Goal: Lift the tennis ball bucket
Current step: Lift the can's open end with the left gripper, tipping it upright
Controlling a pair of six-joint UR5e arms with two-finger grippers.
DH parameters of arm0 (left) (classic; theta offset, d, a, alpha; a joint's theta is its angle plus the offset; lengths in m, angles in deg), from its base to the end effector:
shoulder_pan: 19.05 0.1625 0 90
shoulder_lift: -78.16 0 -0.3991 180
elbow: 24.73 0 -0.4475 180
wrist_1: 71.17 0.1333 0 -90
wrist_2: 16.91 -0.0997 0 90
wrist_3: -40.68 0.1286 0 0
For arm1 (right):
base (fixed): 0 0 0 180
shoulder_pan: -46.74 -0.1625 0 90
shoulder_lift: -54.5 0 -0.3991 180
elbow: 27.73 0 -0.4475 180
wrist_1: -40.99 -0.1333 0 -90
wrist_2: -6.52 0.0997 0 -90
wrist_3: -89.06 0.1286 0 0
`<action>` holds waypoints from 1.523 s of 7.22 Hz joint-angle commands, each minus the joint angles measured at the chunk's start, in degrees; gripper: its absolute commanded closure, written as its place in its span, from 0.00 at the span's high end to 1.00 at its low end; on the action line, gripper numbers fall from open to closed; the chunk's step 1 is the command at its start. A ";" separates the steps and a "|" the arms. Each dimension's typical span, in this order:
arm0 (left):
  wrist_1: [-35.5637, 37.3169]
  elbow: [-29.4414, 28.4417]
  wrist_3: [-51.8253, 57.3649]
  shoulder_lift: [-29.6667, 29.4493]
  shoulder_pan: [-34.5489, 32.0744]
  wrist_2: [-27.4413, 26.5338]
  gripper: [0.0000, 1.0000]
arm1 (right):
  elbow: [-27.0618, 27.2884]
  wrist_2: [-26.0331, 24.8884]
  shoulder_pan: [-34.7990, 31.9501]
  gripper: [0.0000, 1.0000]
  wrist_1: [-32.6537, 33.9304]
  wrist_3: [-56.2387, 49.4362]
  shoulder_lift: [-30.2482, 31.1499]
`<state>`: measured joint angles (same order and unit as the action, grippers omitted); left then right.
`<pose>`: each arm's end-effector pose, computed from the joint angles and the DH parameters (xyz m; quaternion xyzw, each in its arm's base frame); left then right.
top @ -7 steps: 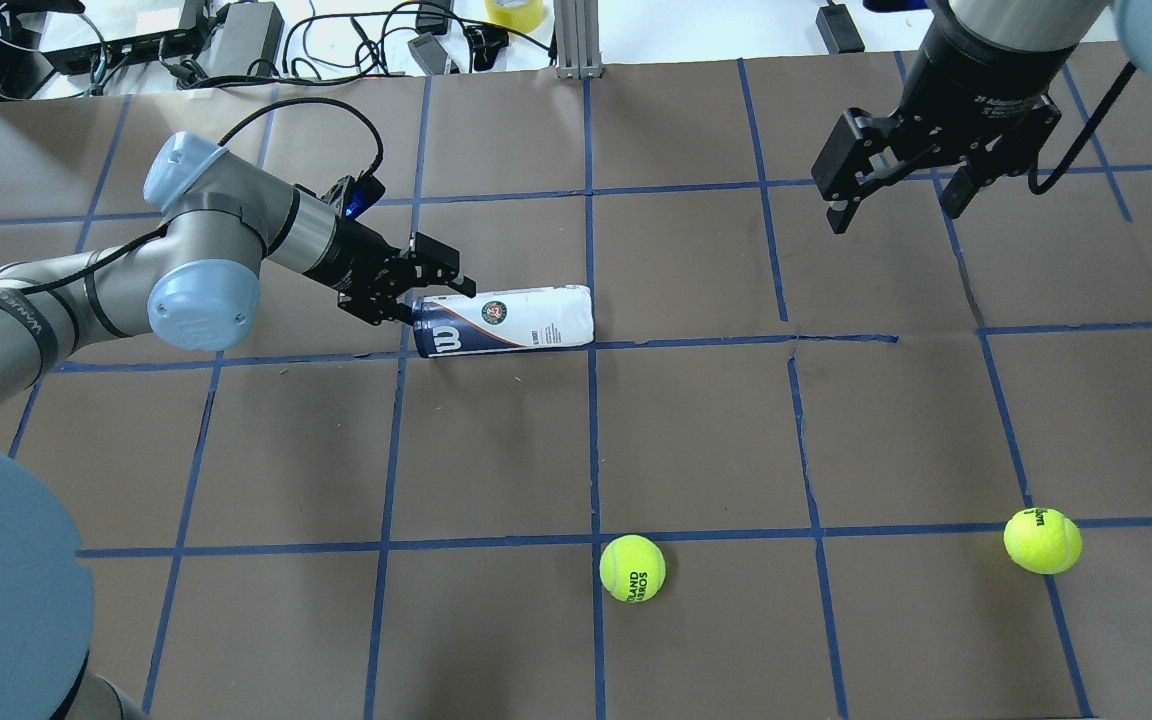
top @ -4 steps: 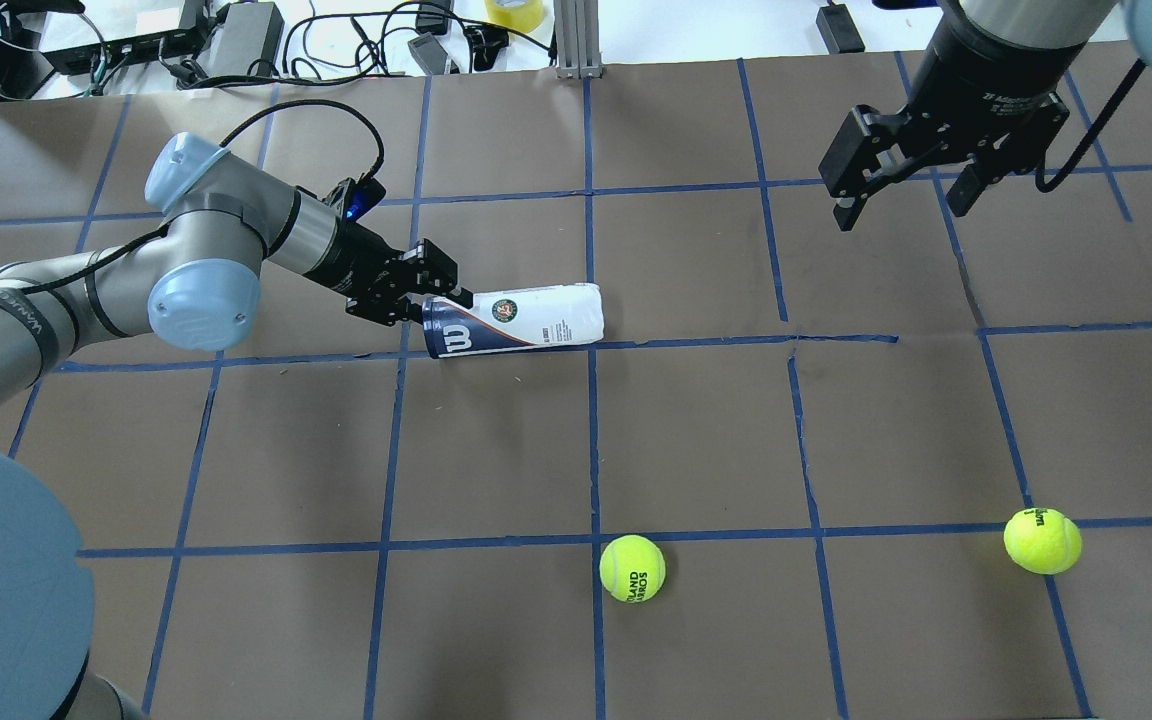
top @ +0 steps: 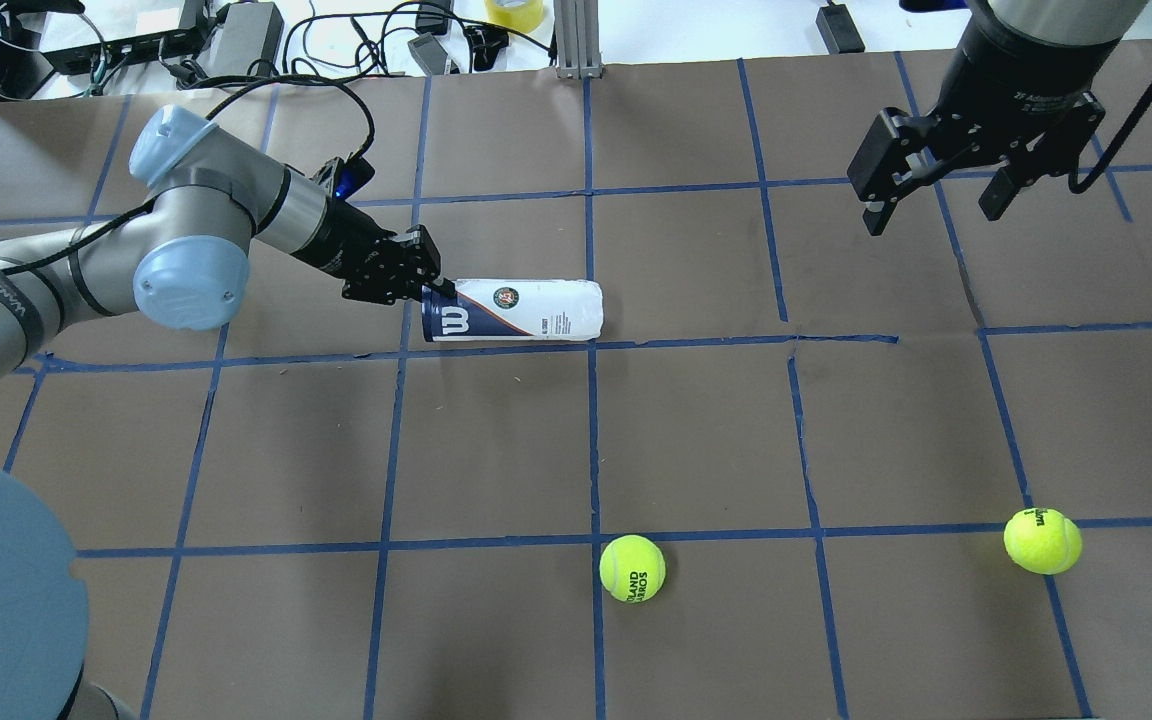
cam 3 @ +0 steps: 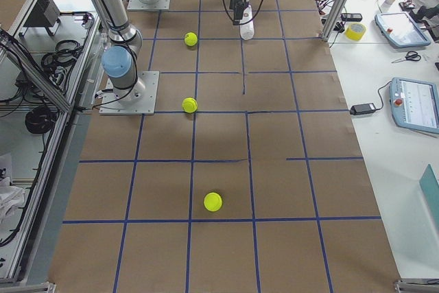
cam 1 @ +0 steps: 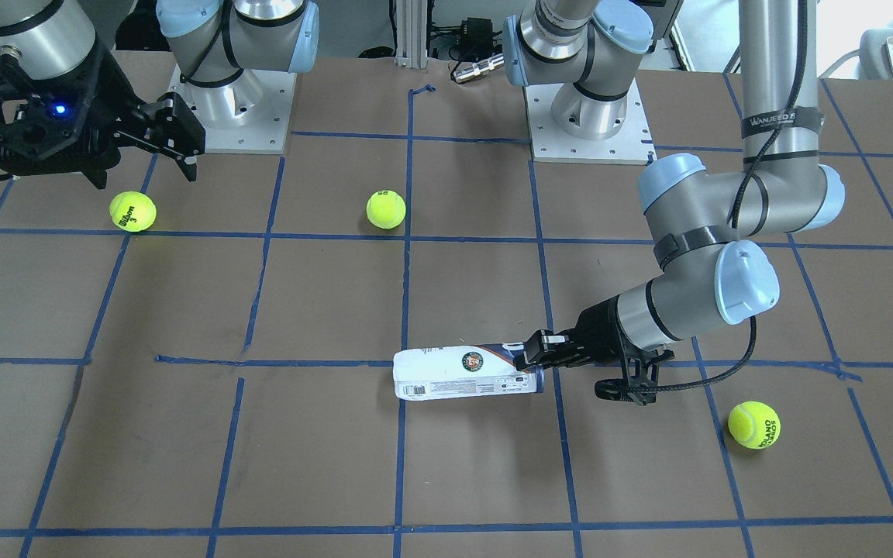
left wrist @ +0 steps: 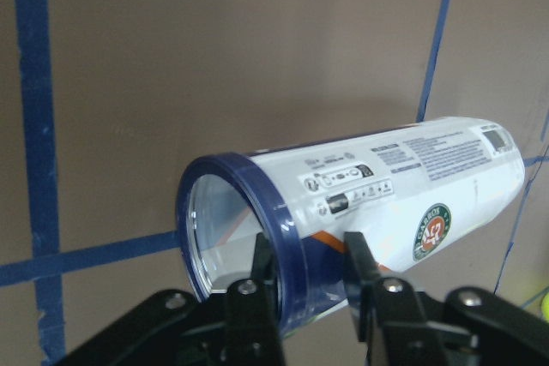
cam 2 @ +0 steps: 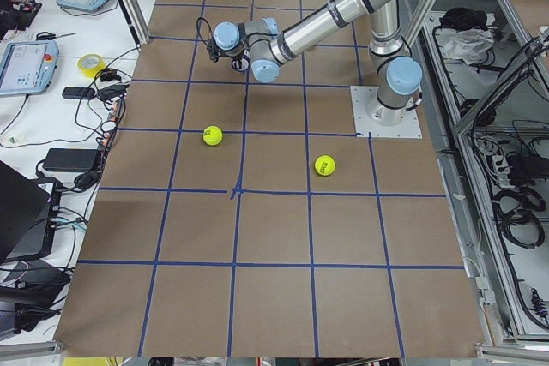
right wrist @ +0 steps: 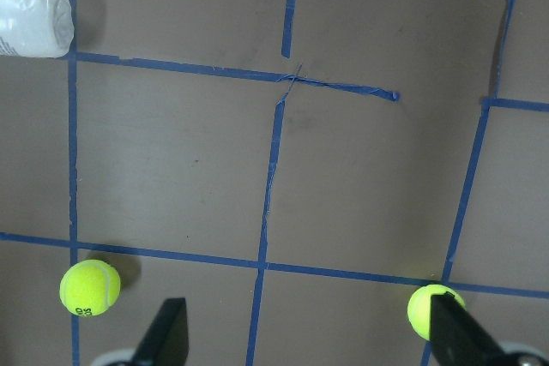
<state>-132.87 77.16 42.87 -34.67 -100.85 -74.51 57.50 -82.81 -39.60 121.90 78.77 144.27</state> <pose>-0.1132 -0.6322 0.1564 0.0659 -0.9566 -0.0283 0.2823 0.1003 -0.5444 0.4609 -0.0575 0.9975 0.0387 0.0106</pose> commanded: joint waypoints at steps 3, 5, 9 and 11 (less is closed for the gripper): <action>-5.01 -10.81 -8.93 1.83 -2.47 -10.21 0.00 | -1.02 1.70 -1.01 1.00 5.48 14.59 0.78; -5.19 -14.78 -13.42 2.27 -5.12 -15.00 0.00 | -2.53 1.00 -1.63 1.00 7.42 13.45 -1.87; -6.15 -18.83 -13.01 2.18 -9.15 -24.54 0.00 | -5.95 1.52 -6.29 1.00 10.05 14.59 -5.30; -6.16 -20.85 -8.89 1.39 -12.93 -32.11 0.00 | -7.10 1.09 -7.16 1.00 11.80 14.42 -6.88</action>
<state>-138.99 57.50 31.78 -32.87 -111.47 -102.45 51.21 -81.39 -46.11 132.32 93.29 138.29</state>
